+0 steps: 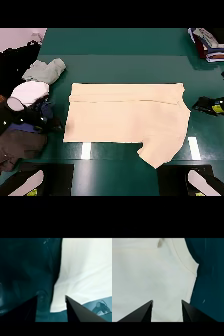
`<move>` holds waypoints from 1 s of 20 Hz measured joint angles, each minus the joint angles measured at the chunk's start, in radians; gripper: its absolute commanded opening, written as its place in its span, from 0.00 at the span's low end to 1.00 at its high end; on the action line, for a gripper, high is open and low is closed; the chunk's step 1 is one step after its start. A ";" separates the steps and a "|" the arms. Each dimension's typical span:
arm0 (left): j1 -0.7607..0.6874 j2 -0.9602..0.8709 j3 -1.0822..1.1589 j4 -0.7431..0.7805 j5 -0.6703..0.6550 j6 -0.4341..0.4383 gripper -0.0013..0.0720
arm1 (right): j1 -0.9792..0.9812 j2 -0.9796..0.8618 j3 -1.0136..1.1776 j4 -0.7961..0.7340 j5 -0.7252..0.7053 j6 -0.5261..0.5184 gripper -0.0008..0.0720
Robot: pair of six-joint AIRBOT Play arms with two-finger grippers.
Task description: Fold the shirts.
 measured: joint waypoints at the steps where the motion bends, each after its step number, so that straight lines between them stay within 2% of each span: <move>1: 0.000 0.010 -0.035 -0.018 0.005 0.004 0.60 | -0.014 0.008 -0.003 0.010 0.009 -0.005 0.57; 5: 0.002 0.031 -0.117 -0.080 0.014 0.031 0.59 | -0.041 0.023 -0.008 0.033 0.043 -0.010 0.57; 7: 0.002 0.033 -0.138 -0.092 0.022 0.045 0.15 | -0.048 0.025 -0.009 0.034 0.059 -0.011 0.57; 8: 0.002 0.031 -0.146 -0.095 0.032 0.053 0.05 | -0.051 0.026 -0.010 0.027 0.063 -0.011 0.57; 10: 0.001 0.032 -0.146 -0.118 0.044 0.072 0.06 | -0.069 0.027 -0.025 0.008 0.096 -0.012 0.59; 11: 0.000 0.032 -0.140 -0.130 0.050 0.084 0.06 | -0.082 0.027 -0.041 0.003 0.113 -0.012 0.67; 12: 0.001 0.034 -0.126 -0.155 0.059 0.096 0.06 | -0.098 0.027 -0.066 -0.002 0.132 -0.012 0.68; 18: 0.001 0.034 -0.061 -0.205 0.053 0.127 0.06 | -0.132 0.028 -0.298 -0.013 0.181 -0.018 0.68; 20: 0.001 0.034 -0.055 -0.208 0.052 0.130 0.06 | -0.100 0.028 -0.367 -0.010 0.174 -0.021 0.62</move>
